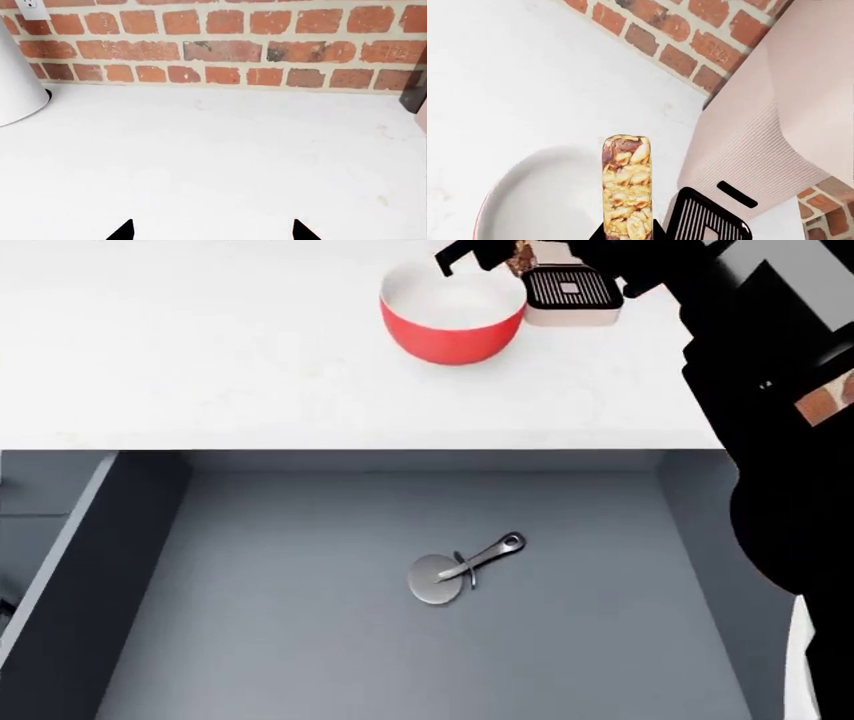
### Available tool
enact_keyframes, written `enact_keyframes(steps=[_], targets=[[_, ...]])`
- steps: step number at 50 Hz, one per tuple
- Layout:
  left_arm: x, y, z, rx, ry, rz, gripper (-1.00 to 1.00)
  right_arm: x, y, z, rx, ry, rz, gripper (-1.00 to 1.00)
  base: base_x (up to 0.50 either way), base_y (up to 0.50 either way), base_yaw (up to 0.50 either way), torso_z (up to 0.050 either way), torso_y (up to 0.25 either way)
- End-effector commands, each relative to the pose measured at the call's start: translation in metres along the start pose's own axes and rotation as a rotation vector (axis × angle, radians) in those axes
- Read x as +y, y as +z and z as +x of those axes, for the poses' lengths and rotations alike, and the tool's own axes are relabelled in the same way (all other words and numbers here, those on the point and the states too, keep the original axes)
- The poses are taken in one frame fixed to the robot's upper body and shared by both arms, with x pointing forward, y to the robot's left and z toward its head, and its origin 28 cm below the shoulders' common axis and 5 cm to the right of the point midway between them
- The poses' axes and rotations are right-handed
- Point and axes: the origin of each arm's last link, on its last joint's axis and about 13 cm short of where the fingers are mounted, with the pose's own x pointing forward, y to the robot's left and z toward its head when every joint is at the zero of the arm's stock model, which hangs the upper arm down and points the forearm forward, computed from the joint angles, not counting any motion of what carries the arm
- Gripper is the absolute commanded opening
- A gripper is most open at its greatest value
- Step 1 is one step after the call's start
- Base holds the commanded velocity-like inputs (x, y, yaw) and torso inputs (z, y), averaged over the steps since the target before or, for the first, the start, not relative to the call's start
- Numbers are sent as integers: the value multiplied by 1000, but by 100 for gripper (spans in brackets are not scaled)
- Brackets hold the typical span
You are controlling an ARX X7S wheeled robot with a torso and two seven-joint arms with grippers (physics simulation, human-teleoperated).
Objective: Place the bar in the bowl and close the drawer.
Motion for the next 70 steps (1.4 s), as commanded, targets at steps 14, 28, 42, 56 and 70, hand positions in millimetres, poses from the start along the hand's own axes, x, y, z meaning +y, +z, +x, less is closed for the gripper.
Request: enact_keyframes(steps=[14,28,42,56,70], targets=[[3,8,-4,-33,3,-28,100,4,15,0,-178,6,175,-100,0,0,0,0,0],[1,6,-2,-36,11,-13,100,7,11,4,-192,16,205,-100,0,0,0,0,0],[0,4,-1,-23,-9,32,100,9,10,5,-190,22,198,-100,0,0,0,1,-163],[5,10,-4,-38,-6,19,100,18,11,6,-189,37,181,-100,0,0,0,0,-11],[6,8,-3,-35,-2,26,100,22,0,12,-143,43,178,-100,0,0,0,0,0]])
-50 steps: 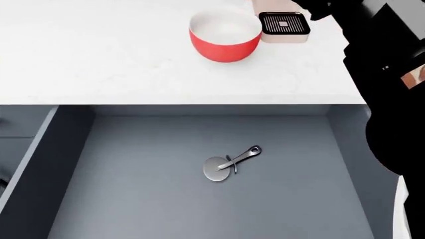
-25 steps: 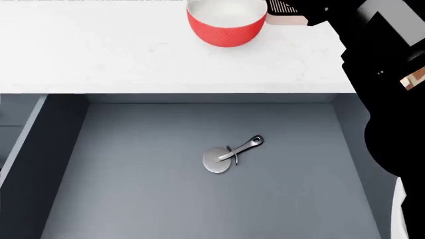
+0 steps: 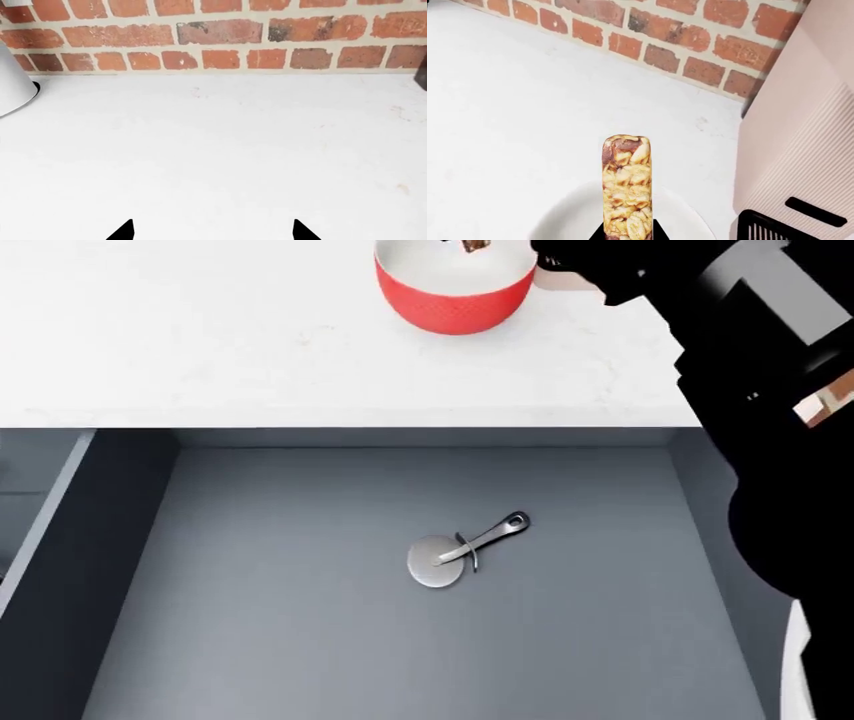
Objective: Place the bar in the bowl and close the drawer.
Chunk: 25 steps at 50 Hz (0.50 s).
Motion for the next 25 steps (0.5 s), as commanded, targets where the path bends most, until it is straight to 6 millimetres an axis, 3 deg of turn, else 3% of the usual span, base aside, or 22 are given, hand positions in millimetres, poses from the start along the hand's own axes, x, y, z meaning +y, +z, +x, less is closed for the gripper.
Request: enact_keyframes(steps=[1,6,7,25], targets=[[1,-1,1,2,0,4,100,3,-9,3,32,2,-13,-100,0,0,0,0,0],[1,-3,2,4,-4,2,100,2,-8,2,32,-4,-8,-100,0,0,0,0,0],[1,-3,2,4,-3,2,100,2,-8,2,29,-7,-7,100,0,0,0,0,0],[2,-1,1,1,-2,-7,100,-1,2,-1,1,-30,-9,100,0,0,0,0,0]])
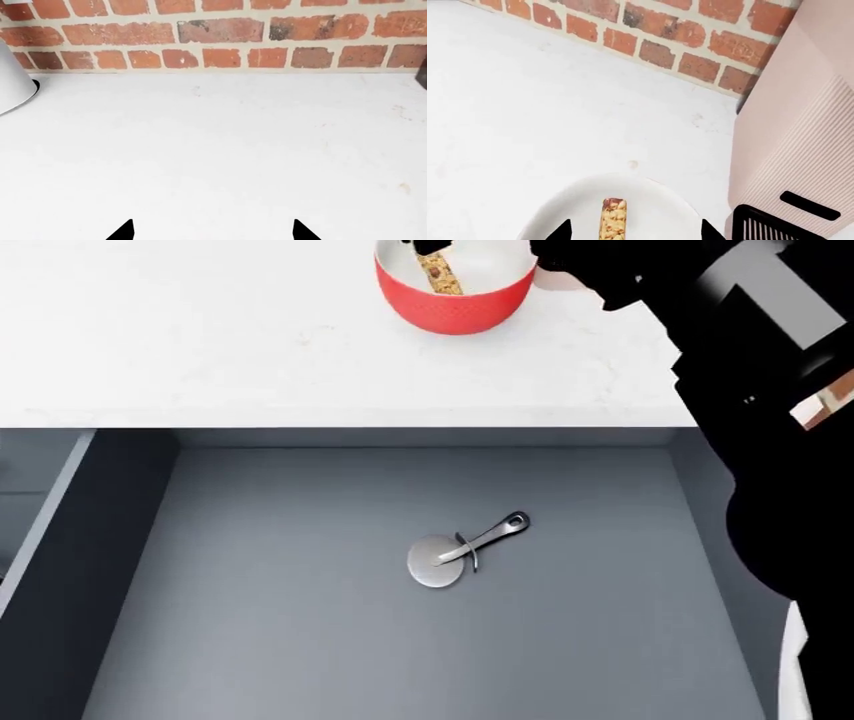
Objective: Place the bar in the bowl and close the drawer.
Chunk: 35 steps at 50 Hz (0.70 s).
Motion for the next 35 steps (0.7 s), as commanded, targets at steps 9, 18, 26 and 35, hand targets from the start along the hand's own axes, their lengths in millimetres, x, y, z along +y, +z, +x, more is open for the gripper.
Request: enact_keyframes(steps=[9,18,26,35], targets=[[-2,1,-1,-1,-1,12,100,-8,13,-7,-12,-22,4,100,0,0,0,-1,99],[-3,1,-2,5,-3,-2,100,-20,21,-12,-13,-46,41,100,0,0,0,-2,250],[-2,1,-13,4,-46,-22,100,-29,29,-20,-7,-89,63,100,0,0,0,-2,250],[0,3,-36,-3,-122,-59,100,-38,23,-55,24,-173,75,100,0,0,0,-2,250]])
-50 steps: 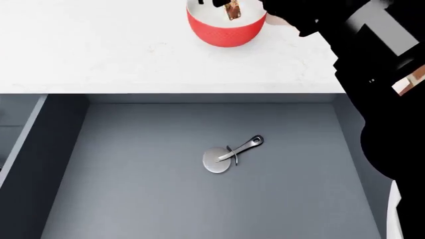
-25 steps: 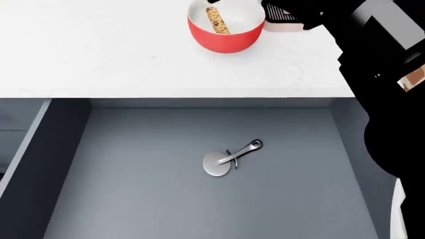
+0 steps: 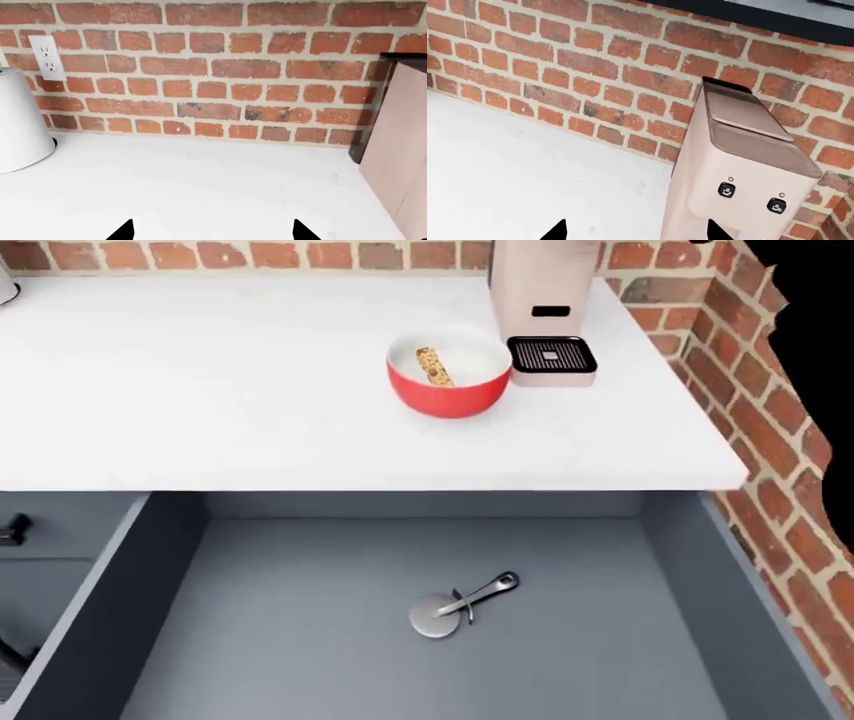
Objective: Place the bar in the bowl and close the drawer.
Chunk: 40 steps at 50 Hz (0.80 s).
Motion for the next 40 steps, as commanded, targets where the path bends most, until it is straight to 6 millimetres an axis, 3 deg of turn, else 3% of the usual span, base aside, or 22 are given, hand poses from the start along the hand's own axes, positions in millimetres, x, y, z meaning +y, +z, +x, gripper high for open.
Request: enact_keyframes(steps=[1,24,29,40], targets=[[2,0,-23,-6,-65,-21,100,-15,0,-31,23,-85,15,100,0,0,0,-2,250],[1,-5,-47,-33,-122,-11,100,-27,-8,-70,-39,-131,62,100,0,0,0,-2,246],[0,-5,-49,-39,-118,-11,100,-31,-8,-71,-58,-254,54,100,8,448,0,0,0],[1,-8,-46,-23,-111,-21,100,-30,-10,-72,-23,-265,48,100,26,500,0,0,0]])
